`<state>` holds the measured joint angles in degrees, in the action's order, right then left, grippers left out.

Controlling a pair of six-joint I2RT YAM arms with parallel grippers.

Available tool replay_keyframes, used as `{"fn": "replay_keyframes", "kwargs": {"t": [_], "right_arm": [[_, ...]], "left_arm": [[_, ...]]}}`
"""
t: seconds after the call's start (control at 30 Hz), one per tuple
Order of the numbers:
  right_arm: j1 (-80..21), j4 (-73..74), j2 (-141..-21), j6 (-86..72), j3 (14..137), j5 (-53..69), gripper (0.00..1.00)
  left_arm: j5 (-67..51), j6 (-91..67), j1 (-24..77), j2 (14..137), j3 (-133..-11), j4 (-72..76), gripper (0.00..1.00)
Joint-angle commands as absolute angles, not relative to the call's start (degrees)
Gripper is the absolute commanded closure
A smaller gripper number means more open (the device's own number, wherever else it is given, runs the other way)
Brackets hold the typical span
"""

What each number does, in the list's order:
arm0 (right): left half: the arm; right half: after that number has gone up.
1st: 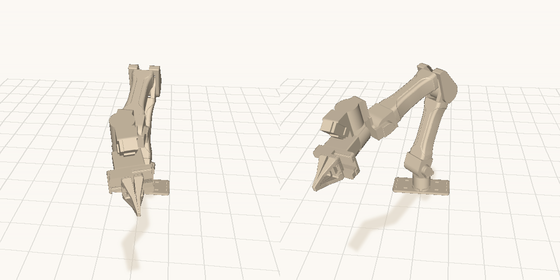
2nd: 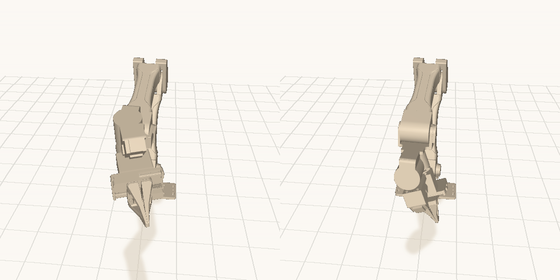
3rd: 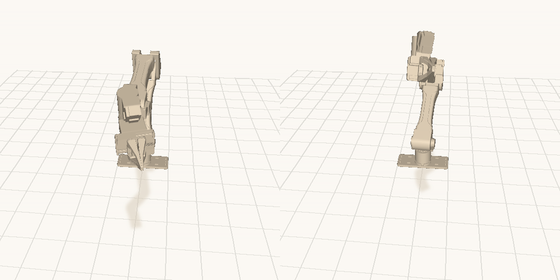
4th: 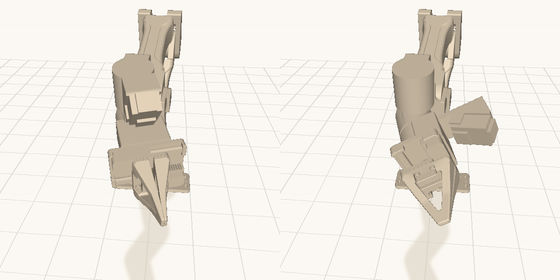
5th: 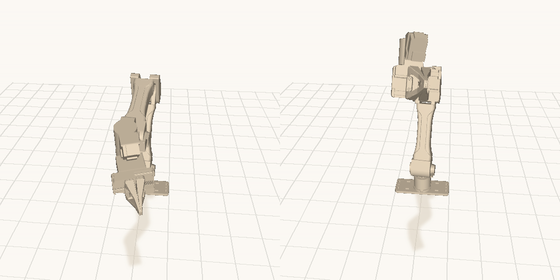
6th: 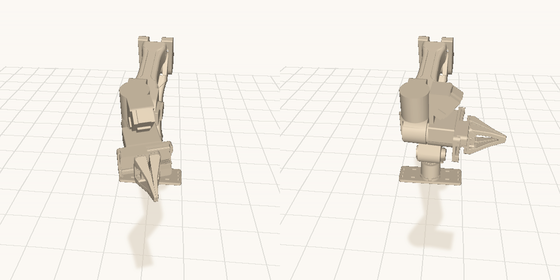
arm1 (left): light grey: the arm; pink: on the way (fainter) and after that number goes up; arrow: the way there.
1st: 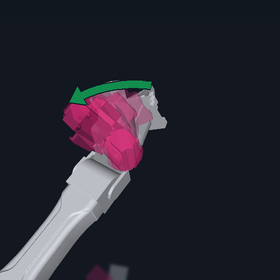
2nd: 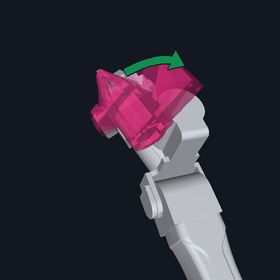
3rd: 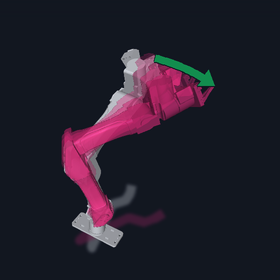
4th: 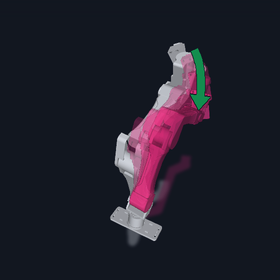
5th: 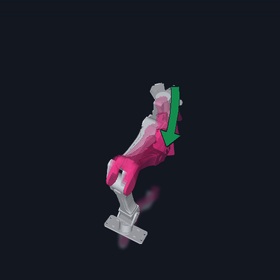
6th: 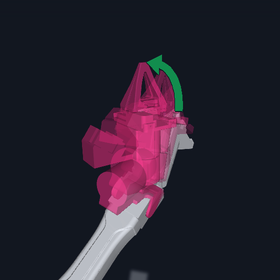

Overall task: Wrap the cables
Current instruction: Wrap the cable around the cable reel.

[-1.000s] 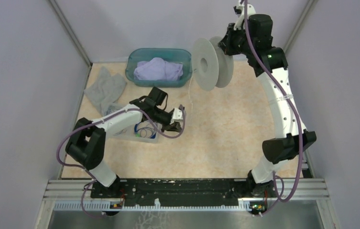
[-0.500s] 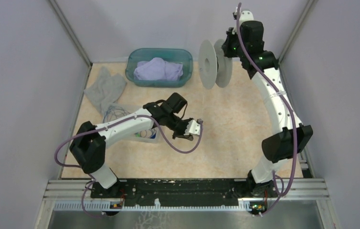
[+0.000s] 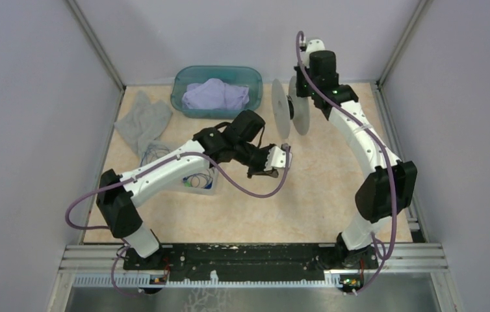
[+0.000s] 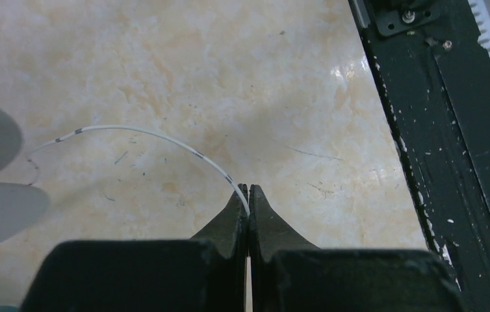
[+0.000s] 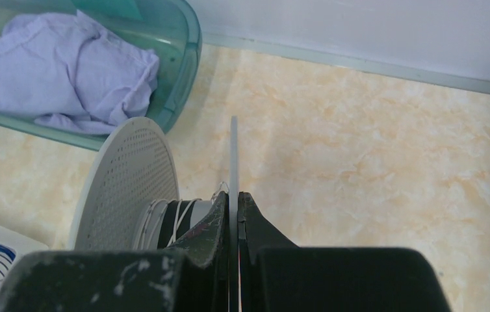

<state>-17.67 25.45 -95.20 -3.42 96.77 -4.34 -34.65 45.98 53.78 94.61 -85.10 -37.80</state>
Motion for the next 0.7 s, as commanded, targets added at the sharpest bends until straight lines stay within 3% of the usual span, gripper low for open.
{"fn": "replay_keyframes", "kwargs": {"t": [0.0, 0.67], "right_arm": [[-20.01, 16.41, -90.94, -0.5, 94.91, -7.89, 1.0], [-23.0, 11.06, -86.85, 4.71, 81.97, -9.08, 1.0]], "left_arm": [[-35.99, 40.76, 54.33, 94.56, -91.0, -40.12, 1.0], [-33.55, 32.59, 51.33, 96.15, -109.97, -41.84, 0.99]]}}
